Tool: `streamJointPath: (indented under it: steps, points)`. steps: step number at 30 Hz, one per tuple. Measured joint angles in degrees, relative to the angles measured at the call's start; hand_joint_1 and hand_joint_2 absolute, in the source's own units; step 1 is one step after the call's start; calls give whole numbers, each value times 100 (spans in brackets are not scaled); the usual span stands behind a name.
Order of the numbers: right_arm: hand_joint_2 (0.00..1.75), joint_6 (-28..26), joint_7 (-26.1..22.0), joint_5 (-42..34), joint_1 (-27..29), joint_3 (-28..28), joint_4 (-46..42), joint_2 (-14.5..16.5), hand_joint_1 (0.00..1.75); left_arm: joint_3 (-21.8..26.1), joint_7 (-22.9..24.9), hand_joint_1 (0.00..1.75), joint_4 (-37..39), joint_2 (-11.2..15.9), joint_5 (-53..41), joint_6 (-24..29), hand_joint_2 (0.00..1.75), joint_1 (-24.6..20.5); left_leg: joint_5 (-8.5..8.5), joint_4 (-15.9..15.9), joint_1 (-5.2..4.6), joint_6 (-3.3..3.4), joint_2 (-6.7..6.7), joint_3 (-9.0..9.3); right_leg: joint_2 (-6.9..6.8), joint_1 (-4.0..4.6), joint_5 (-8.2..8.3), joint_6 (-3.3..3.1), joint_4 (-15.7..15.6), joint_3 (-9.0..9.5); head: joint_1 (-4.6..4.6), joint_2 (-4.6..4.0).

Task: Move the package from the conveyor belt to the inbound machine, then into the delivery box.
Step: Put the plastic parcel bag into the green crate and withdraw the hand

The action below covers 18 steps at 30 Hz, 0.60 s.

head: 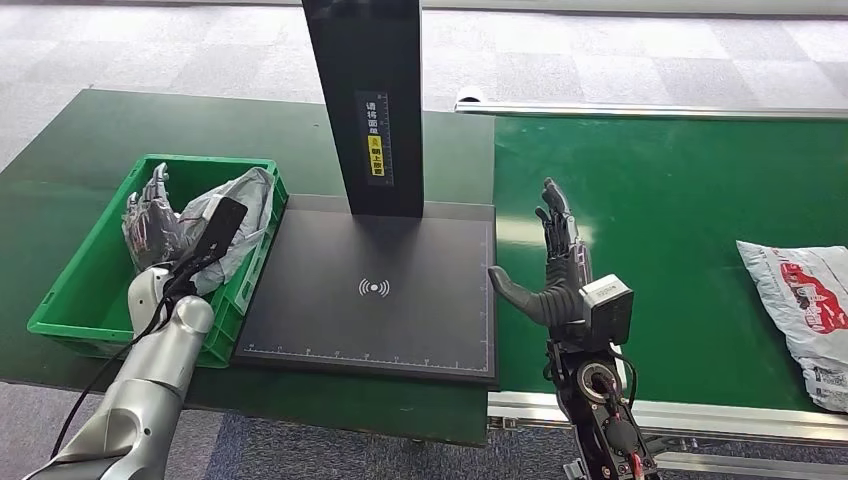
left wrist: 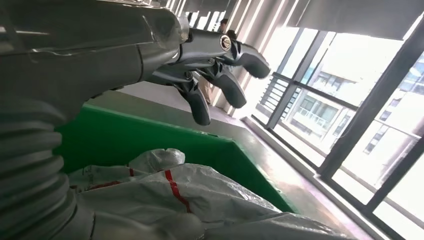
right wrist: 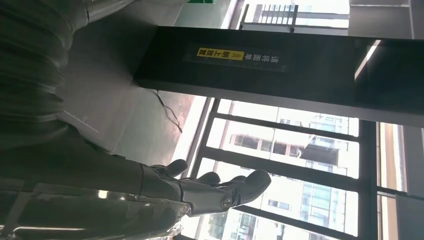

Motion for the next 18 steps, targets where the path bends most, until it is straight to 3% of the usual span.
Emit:
streamJointPath:
  steps: [4, 7, 13, 18]
  points:
    - [175, -70, 33, 30, 44, 0, 0, -7, 0, 510, -1723, 0, -666, -290, 1053, 25, 175, 228, -1, 0, -1, 1, -1, -3, 0, -2, -1, 1, 0, -2, 1, 0]
    - [175, -105, 37, 36, 62, 0, 0, -23, 0, 817, -2429, 0, -1109, -482, 1495, 27, 175, 348, -2, 0, -1, 1, -1, -4, 0, -2, -1, 1, -1, -3, 0, 0]
    - [175, -114, 39, -8, 65, 0, 0, -61, 0, 1051, -2867, 0, -1787, -702, 1954, 25, 175, 551, -1, 0, 0, 0, -2, -2, 0, 0, 0, 0, -1, -1, -1, 0]
    - [175, -116, 35, -43, 66, -1, 0, -87, 0, 980, -2958, 0, -2621, -951, 1754, 24, 175, 876, -1, 1, -1, 1, -1, -2, -1, -2, -1, 1, -1, -3, 0, 0]
